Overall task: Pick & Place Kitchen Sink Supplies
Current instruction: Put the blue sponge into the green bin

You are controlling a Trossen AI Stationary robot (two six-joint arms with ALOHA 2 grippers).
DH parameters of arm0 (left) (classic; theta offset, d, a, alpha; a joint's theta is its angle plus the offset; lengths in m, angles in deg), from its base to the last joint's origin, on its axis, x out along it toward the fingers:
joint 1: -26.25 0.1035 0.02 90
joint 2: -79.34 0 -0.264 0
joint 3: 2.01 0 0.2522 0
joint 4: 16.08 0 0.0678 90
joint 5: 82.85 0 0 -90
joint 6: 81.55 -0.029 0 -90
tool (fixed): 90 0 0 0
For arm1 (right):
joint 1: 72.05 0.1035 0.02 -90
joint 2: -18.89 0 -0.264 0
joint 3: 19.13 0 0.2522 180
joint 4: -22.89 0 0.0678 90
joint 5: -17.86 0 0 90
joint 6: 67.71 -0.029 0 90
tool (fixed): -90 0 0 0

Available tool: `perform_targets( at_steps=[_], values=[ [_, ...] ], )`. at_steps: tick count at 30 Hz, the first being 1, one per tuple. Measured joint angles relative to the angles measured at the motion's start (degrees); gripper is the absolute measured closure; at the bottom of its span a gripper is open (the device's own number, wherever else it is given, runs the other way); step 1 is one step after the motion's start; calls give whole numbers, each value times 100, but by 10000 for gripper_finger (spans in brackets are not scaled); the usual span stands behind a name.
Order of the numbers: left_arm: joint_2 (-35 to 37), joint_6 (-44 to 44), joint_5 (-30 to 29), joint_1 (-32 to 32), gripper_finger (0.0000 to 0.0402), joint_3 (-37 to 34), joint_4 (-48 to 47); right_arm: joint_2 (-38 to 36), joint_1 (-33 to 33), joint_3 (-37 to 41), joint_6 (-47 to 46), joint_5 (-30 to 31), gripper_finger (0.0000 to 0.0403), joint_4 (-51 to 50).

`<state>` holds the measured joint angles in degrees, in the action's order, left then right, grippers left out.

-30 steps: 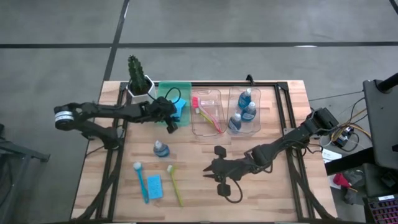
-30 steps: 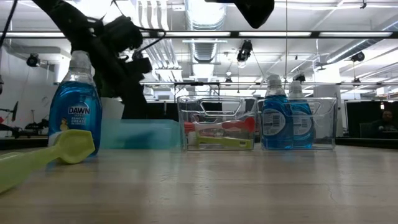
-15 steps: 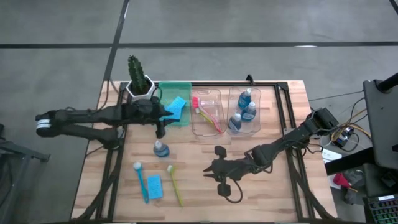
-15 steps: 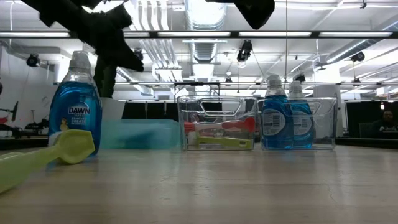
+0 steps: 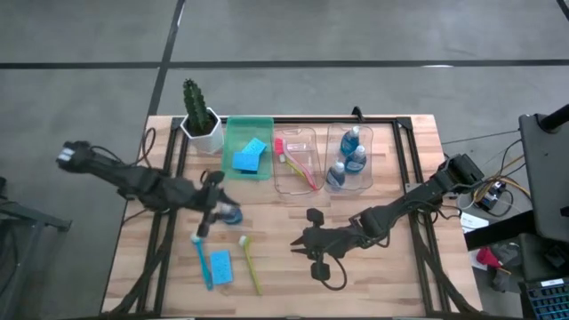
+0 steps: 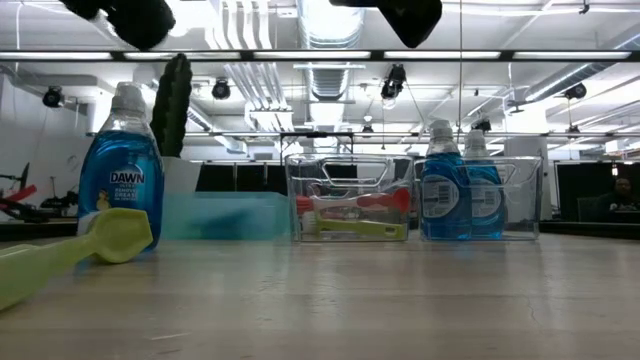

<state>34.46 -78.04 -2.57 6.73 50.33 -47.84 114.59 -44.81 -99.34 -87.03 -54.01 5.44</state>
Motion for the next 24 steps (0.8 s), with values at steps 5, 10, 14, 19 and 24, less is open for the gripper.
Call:
perform_targets(
  at_steps=[5, 10, 14, 19, 24],
  values=[
    [-182, 289, -1133, -1282, 252, 127, -8, 0, -2, 7, 1, 2, 319, 2],
    [-535, 700, -1696, -2191, 252, 349, -3, 0, -4, 7, 2, 3, 316, 20],
    [-1053, 1003, -2118, -2684, 252, 545, -4, 0, -4, 7, 2, 2, 323, 22],
    [-1910, 1488, -2201, -2940, 252, 928, -232, 0, -11, 7, 2, 2, 334, 22],
    [-2708, 2157, -2179, -3184, 252, 1362, -900, 1, -13, 15, 2, 2, 340, 17]
  ],
)
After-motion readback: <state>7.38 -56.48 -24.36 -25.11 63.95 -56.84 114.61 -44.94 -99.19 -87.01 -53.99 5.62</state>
